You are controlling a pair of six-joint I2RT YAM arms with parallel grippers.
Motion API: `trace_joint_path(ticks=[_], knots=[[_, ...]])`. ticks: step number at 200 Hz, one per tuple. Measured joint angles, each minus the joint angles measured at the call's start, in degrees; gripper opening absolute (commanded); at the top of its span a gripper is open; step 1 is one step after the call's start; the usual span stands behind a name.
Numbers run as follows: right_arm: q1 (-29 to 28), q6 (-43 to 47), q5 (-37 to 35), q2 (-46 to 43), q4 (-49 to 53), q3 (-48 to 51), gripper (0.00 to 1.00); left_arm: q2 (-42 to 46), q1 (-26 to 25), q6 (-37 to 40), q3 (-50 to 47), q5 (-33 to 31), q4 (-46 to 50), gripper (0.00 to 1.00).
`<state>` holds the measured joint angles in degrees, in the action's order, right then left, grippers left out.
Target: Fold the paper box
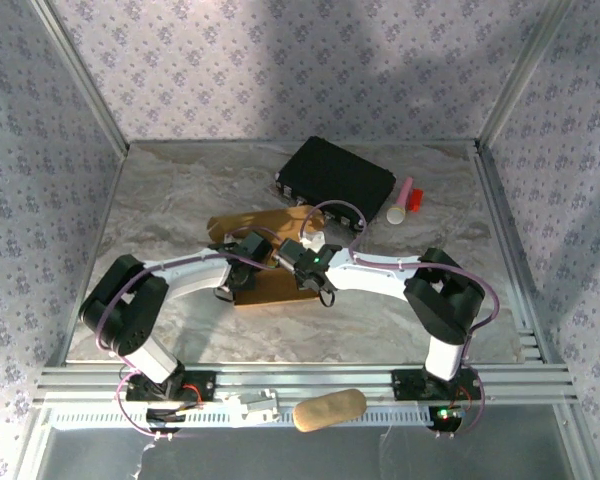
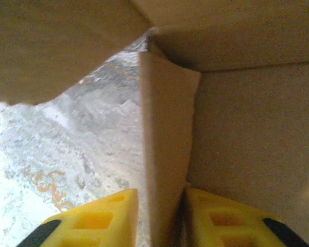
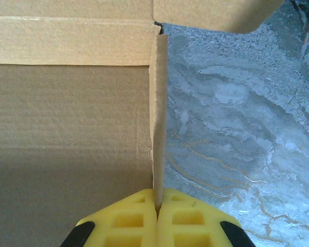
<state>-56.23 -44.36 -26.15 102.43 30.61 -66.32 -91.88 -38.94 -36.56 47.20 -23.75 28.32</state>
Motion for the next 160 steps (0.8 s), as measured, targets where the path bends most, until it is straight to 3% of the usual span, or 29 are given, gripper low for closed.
trace_joint_path(ticks=[49, 72, 79, 92, 104, 131, 160], knots=[[0.02, -0.02, 0.42, 0.00, -0.22, 0.00, 0.00, -0.50, -0.07, -0.13, 0.24, -0.20, -1.36, 0.00], [0.13, -0.02, 0.55, 0.11, -0.52, 0.00, 0.00, -0.52, -0.07, -0.35, 0.24, -0.72, -1.36, 0.00], [0.17, -0.04, 0.66, 0.24, -0.63, 0.00, 0.00, -0.52, -0.07, -0.33, 0.24, -0.92, -1.33, 0.07], [0.26, -0.02, 0.90, 0.66, -0.66, -0.22, 0.00, -0.52, -0.07, 0.31, 0.33, -1.16, -1.09, 0.30], [0.66, -0.02, 1.07, 0.98, -0.63, -0.39, 0.00, -0.52, -0.04, 0.33, 0.70, -1.88, 0.20, 0.41], [2.69, 0.02, 2.47, 1.88, -0.76, -1.07, 0.00, 0.11, 0.22, 1.38, 3.34, -2.16, 2.99, 0.54], [4.11, 1.05, 3.28, 3.39, -1.25, -3.85, 0.00, 6.40, 2.03, 3.28, 6.34, 1.44, 4.76, 0.62]])
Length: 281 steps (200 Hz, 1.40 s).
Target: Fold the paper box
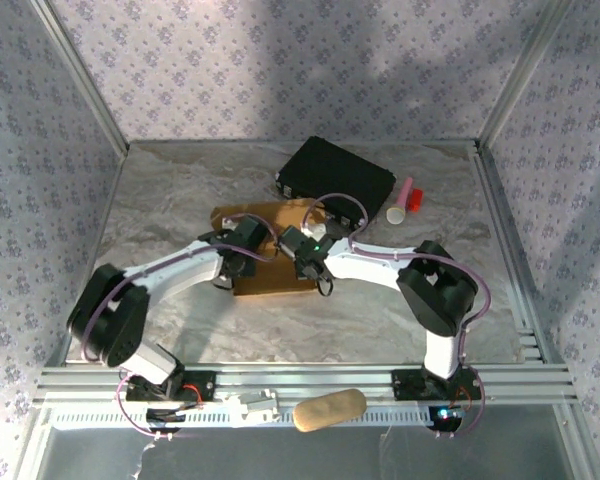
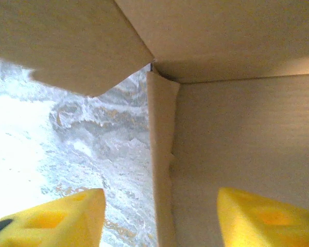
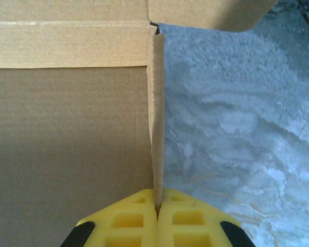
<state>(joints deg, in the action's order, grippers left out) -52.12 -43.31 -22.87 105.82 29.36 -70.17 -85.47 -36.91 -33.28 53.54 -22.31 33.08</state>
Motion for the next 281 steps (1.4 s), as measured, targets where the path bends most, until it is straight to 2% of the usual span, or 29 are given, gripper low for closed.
trace_joint_path(ticks=[34, 65, 108, 161, 190, 225, 256, 281], knots=[[0.79, 3.15, 1.05, 0.09, -0.22, -0.63, 0.21, 6.86, 6.56, 4.26, 3.45, 7.43, 1.77, 0.62], [0.87, 6.69, 2.03, 0.00, -0.33, -0.48, 0.32, 9.44, 13.40, 9.35, 5.25, 14.29, 3.67, 0.59], [0.87, 11.10, 2.78, -3.34, 0.48, 0.17, 0.37, 9.70, 18.60, 15.76, 7.02, 21.09, 6.51, 0.58], [1.81, 20.98, 5.35, -14.78, 1.33, 0.20, 0.47, 9.84, 20.44, 21.27, 9.20, 25.40, 7.72, 0.60], [7.17, 26.84, 10.58, -18.93, 0.94, 0.20, 0.55, 8.74, 22.08, 23.96, 11.47, 27.63, 7.85, 0.61], [14.29, 34.23, 17.09, -19.98, -0.66, 0.20, 0.65, 6.47, 25.79, 26.38, 12.44, 32.50, 7.67, 0.61], [16.92, 40.22, 24.00, -19.91, -2.05, 0.17, 0.65, 4.28, 26.77, 28.04, 14.01, 35.93, 7.89, 0.60], [18.14, 43.87, 27.87, -17.94, -2.10, -1.75, 0.61, 3.37, 26.77, 29.00, 15.23, 37.59, 7.89, 0.58]])
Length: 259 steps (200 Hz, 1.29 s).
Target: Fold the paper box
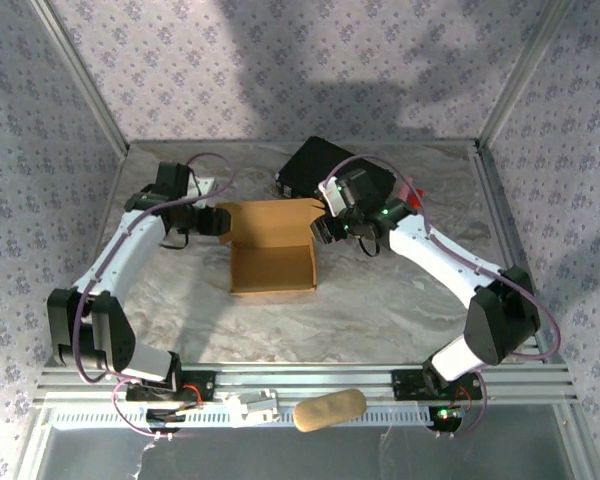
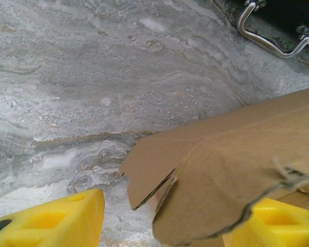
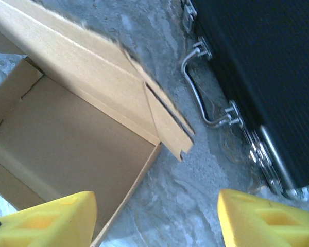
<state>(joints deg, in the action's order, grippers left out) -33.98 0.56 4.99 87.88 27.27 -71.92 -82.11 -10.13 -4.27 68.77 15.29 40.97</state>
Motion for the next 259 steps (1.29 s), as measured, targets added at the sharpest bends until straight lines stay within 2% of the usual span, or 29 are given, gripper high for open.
trace_joint_path(ticks=[57, 102, 143, 199, 248, 259], knots=[[0.92, 3.45, 2.38, 5.84, 0.11, -3.96, 0.55, -3.48, -0.15, 0.39, 1.62, 0.81, 0.02, 0.53], [0.92, 4.07, 3.37, 7.41, 0.42, -5.05, 0.40, -4.24, -1.62, 0.17, 1.68, 0.50, -0.09, 0.46], [0.90, 3.63, 3.13, 7.74, 0.42, -5.27, 0.28, -4.31, -2.91, -1.20, 1.68, -1.22, -0.66, 0.35], [0.17, 2.25, 0.57, 8.00, 0.42, -5.31, 0.19, -4.31, -3.26, -5.27, 1.20, -2.67, -3.28, 0.21], [-2.36, -3.65, -5.55, 9.09, 0.76, -7.10, 0.00, -4.31, -4.20, -8.92, 1.11, -3.34, -4.17, 0.12], [-2.99, -5.38, -7.34, 9.38, 0.87, -7.80, 0.00, -4.31, -4.28, -9.70, 0.92, -3.58, -4.74, 0.11]])
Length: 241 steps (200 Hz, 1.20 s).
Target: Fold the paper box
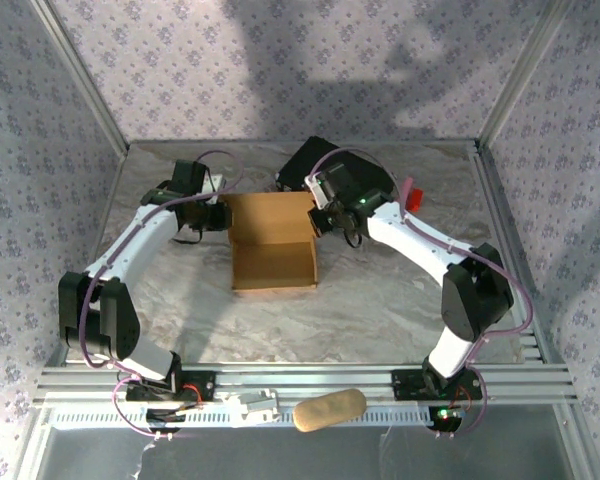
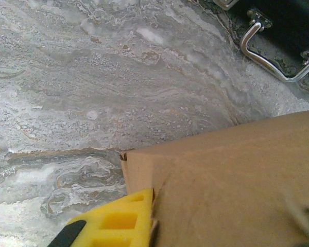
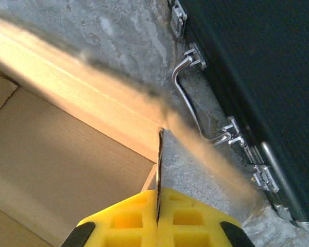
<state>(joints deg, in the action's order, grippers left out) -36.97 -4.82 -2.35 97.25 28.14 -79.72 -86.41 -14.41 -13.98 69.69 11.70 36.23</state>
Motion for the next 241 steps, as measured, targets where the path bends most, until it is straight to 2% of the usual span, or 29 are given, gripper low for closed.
trace_joint_path(ticks=[64, 189, 241], knots=[[-4.31, -11.98, -9.88, 1.81, 1.27, -3.17, 0.00, 0.07, -1.16, -5.29, -1.38, -3.34, -3.02, 0.04], [-4.98, -29.33, -12.74, 5.88, -1.44, -5.53, 0.00, 0.07, -1.46, -10.80, -2.45, -5.33, -9.22, 0.03], [-7.39, -33.22, -16.83, 3.87, -9.68, 2.27, 0.00, 2.62, -1.46, -12.09, -9.01, -5.09, -15.58, 0.03]])
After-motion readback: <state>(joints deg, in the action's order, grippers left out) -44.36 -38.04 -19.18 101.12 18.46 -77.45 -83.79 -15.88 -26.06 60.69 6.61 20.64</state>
